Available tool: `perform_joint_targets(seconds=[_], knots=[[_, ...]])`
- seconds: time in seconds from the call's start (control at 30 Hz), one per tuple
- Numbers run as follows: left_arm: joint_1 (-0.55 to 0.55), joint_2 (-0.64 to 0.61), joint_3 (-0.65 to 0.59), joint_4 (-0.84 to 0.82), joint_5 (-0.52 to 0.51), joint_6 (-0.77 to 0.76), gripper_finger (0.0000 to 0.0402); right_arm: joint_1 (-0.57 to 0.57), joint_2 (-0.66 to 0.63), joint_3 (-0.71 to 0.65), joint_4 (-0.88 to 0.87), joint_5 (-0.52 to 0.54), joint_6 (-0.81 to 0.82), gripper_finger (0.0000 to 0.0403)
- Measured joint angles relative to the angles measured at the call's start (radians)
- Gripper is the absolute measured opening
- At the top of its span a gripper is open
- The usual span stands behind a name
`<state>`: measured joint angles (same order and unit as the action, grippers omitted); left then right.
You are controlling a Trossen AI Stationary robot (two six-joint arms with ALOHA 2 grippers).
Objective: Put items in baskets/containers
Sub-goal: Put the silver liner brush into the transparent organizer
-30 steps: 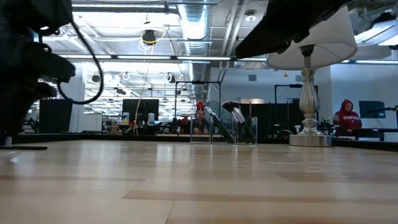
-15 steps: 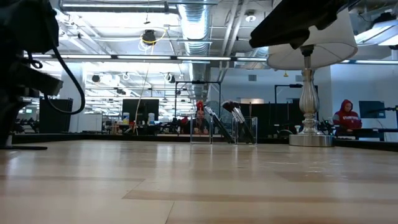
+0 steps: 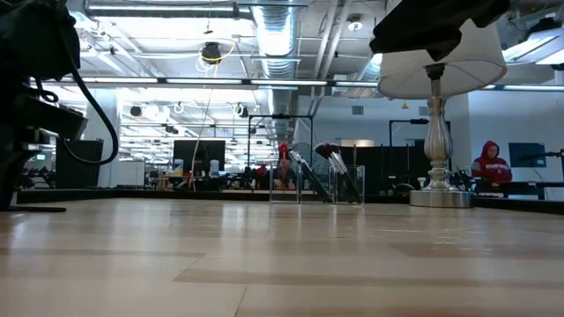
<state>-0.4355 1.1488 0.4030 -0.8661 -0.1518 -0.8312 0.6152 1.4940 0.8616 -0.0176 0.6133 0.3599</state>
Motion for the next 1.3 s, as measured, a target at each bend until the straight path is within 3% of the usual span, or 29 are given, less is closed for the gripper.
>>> perform_joint_targets(seconds=[0.13, 0.4, 0.67, 1.07, 1.17, 1.3], knots=[[-0.002, 0.000, -0.003, 0.011, 0.002, -0.102, 0.0108, 0.007, 0.000, 0.000, -0.011, 0.001, 0.000, 0.0095], [-0.036, 0.003, 0.002, 0.028, 0.013, -0.119, 0.0014, -0.003, 0.000, 0.000, -0.017, 0.021, 0.000, 0.0095], [-0.070, 0.011, 0.044, 0.040, 0.004, -0.105, 0.0016, -0.004, 0.000, 0.000, -0.018, 0.022, -0.001, 0.0095], [-0.067, 0.011, 0.137, 0.452, 0.026, 0.045, 0.0012, -0.022, 0.000, 0.000, -0.008, 0.026, -0.003, 0.0095], [-0.053, 0.007, 0.144, 0.549, 0.023, 0.082, 0.0013, -0.022, 0.024, 0.002, 0.056, 0.045, -0.061, 0.0095], [-0.019, 0.011, 0.141, 0.603, 0.021, 0.095, 0.0012, -0.022, 0.098, 0.007, 0.205, 0.033, -0.299, 0.0095]])
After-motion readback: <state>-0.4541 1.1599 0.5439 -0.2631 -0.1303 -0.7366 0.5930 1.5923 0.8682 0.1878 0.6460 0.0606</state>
